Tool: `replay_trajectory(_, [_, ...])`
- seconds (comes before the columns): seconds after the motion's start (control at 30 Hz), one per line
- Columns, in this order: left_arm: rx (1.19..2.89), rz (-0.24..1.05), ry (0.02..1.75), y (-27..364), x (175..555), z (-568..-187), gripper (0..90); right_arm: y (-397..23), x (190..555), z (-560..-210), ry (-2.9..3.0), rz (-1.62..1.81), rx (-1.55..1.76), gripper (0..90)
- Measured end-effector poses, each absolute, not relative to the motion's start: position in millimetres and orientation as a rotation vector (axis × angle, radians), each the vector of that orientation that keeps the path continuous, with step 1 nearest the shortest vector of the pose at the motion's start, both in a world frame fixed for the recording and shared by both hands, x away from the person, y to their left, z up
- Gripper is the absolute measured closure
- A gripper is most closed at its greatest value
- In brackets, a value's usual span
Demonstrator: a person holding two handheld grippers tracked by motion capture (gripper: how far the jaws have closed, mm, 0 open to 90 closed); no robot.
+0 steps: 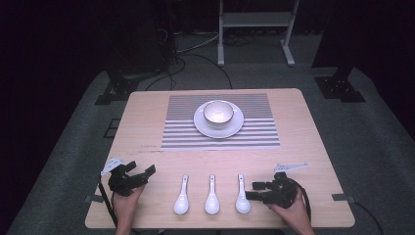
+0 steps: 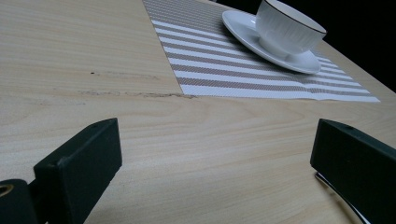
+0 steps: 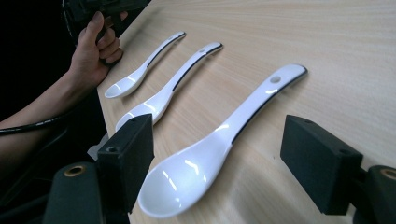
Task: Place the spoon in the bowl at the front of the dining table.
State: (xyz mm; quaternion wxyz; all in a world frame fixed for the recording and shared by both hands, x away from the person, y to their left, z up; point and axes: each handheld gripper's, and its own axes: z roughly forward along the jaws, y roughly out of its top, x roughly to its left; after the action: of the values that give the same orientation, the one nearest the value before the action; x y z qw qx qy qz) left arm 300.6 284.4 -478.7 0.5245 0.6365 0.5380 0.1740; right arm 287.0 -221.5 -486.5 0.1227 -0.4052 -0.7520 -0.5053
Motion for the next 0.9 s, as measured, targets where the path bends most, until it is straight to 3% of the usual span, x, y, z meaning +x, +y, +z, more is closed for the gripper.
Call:
replay_trajectory(0.53, [1.523,0.415,1.290,284,300,-479,0.7,-205,309,-481,-2.183,-1.432,-1.205,25.9])
replay_trajectory(0.9, [1.530,0.416,1.294,283,301,-479,0.8,-199,320,-484,-2.175,-1.412,-1.246,32.7])
